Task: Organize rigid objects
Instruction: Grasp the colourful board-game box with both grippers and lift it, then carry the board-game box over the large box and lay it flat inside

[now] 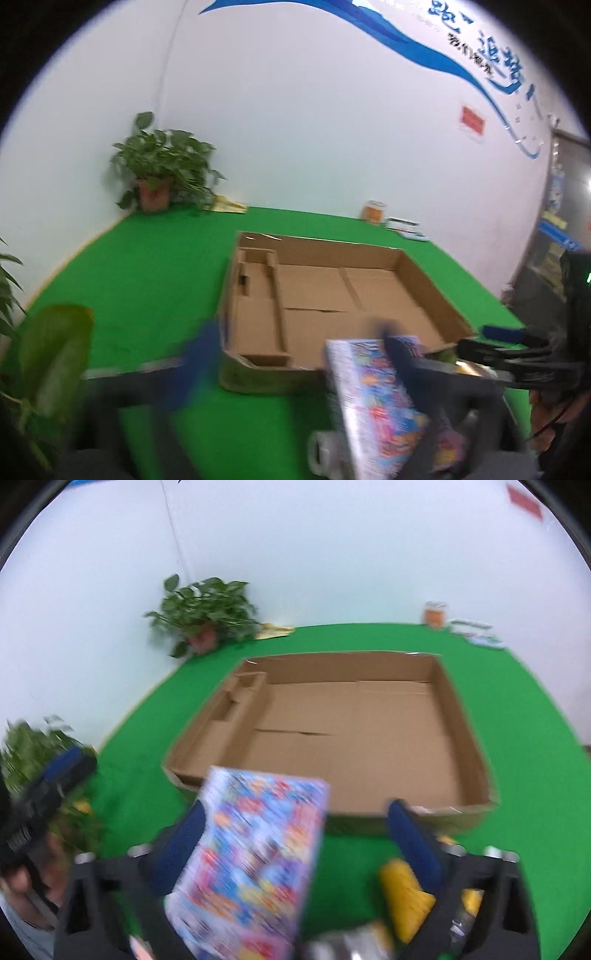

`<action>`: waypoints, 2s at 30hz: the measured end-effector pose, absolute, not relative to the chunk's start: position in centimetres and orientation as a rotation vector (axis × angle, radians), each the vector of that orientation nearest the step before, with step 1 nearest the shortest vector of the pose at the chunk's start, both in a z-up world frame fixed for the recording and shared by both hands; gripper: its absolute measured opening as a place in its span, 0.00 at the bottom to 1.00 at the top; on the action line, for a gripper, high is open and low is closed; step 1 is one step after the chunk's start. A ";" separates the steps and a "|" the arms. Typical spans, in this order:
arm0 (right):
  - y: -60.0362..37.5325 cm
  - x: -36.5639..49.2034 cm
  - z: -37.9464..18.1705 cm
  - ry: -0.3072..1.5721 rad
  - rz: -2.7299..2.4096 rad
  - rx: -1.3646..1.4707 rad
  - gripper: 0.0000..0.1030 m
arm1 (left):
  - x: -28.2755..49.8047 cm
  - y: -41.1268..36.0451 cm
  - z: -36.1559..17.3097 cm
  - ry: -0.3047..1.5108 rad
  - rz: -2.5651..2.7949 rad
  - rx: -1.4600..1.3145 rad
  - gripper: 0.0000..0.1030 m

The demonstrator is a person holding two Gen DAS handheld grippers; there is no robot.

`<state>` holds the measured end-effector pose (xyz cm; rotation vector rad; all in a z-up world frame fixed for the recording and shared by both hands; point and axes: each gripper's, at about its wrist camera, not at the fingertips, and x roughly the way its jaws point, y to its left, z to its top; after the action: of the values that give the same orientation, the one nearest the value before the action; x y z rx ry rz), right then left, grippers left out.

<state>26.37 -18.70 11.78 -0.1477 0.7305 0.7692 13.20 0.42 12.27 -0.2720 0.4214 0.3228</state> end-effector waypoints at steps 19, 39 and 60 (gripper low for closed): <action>-21.9 23.0 7.8 0.767 0.843 -0.138 0.97 | 14.0 -3.8 7.9 0.600 0.202 -0.420 0.98; -13.0 23.8 1.2 0.998 0.929 -0.213 0.97 | 19.2 -2.1 0.3 0.895 -0.058 -0.640 0.83; -15.9 21.3 7.7 0.770 0.917 -0.126 0.94 | 19.3 -6.6 9.0 0.679 0.059 -0.362 0.77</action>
<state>21.34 -15.94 7.70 -0.1260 0.7699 0.9171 19.34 -6.63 8.96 -0.3621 0.6786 0.0590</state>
